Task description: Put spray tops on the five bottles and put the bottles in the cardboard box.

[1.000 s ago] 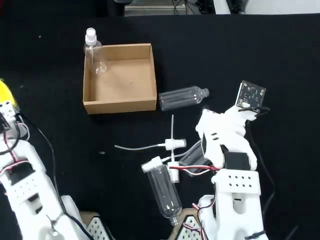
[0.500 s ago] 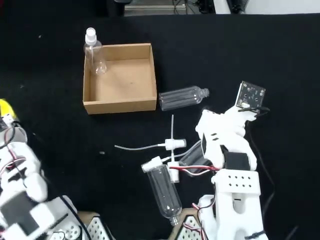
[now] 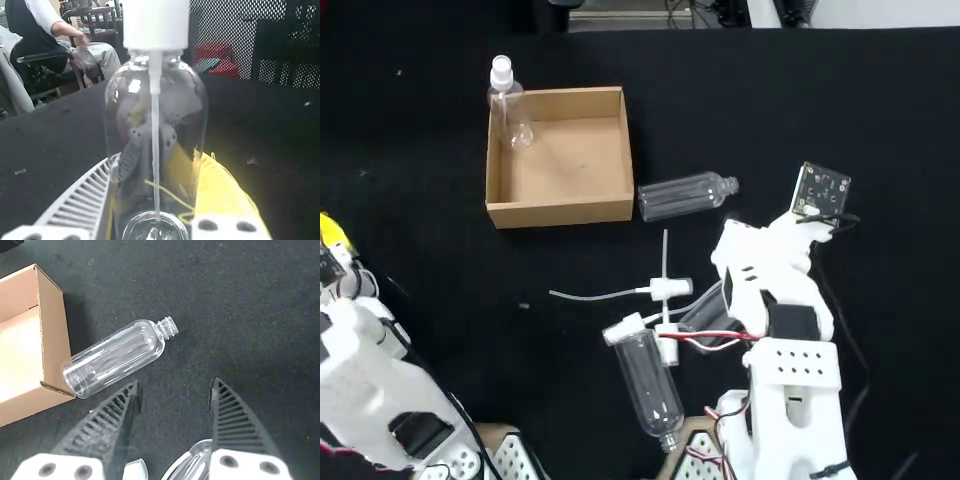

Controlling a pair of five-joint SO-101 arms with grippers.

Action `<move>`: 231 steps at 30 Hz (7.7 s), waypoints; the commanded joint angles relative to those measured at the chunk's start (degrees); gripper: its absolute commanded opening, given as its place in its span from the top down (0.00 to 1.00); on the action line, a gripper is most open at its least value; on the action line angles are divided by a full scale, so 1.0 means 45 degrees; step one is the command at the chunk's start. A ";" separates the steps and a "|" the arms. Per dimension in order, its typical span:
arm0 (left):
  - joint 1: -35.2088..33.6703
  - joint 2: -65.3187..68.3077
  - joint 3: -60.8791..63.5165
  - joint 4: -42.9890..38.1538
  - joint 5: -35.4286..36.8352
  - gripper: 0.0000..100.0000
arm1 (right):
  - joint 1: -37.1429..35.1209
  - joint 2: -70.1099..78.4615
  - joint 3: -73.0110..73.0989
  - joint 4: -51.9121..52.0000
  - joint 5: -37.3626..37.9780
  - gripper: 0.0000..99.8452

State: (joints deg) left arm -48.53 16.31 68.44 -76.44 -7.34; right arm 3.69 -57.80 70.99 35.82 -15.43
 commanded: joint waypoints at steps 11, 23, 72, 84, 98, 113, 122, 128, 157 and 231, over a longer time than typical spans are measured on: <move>-0.0342 0.4708 -0.2139 -0.3497 0.0020 0.97 | 0.0176 -0.0205 -0.0088 -0.0274 -0.0039 0.80; -0.0713 0.5431 -0.2745 -0.3458 0.0020 0.97 | 0.0176 -0.0205 -0.0088 -0.0274 -0.0039 0.80; -0.1299 -0.0703 0.0772 -0.1504 0.0020 0.56 | 0.0176 -0.0205 -0.0088 -0.0274 -0.0039 0.80; -0.1260 -0.3009 0.0557 0.2266 0.0078 0.56 | 0.0176 -0.0205 -0.0088 -0.0274 -0.0039 0.80; -0.0967 -0.2833 -0.1416 0.4806 0.0020 0.56 | 0.0176 -0.0205 -0.0088 -0.0274 -0.0039 0.80; -0.0694 -0.2559 -0.1358 0.4806 0.0020 0.63 | 0.0215 -0.0205 -0.0088 -0.0274 -0.0039 0.80; -0.0694 -0.2559 -0.1358 0.4747 0.0020 0.91 | 0.0234 -0.0205 -0.0088 -0.0274 -0.0039 0.80; -0.0381 -0.2716 -0.0772 0.3438 0.0020 0.97 | 0.0234 -0.0205 -0.0088 -0.0274 -0.0039 0.80; 0.7375 -1.0002 0.4132 -0.2501 -0.1973 0.97 | 0.0215 -0.0205 -0.0088 -0.0274 -0.0039 0.80; 1.1556 0.0801 -0.7355 0.5372 -0.0234 0.97 | 0.0195 -0.0244 -0.0107 -0.0352 -0.0020 0.80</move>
State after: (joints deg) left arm 4.31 21.58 32.48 -43.12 -7.69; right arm 3.87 -57.80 70.99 35.82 -15.43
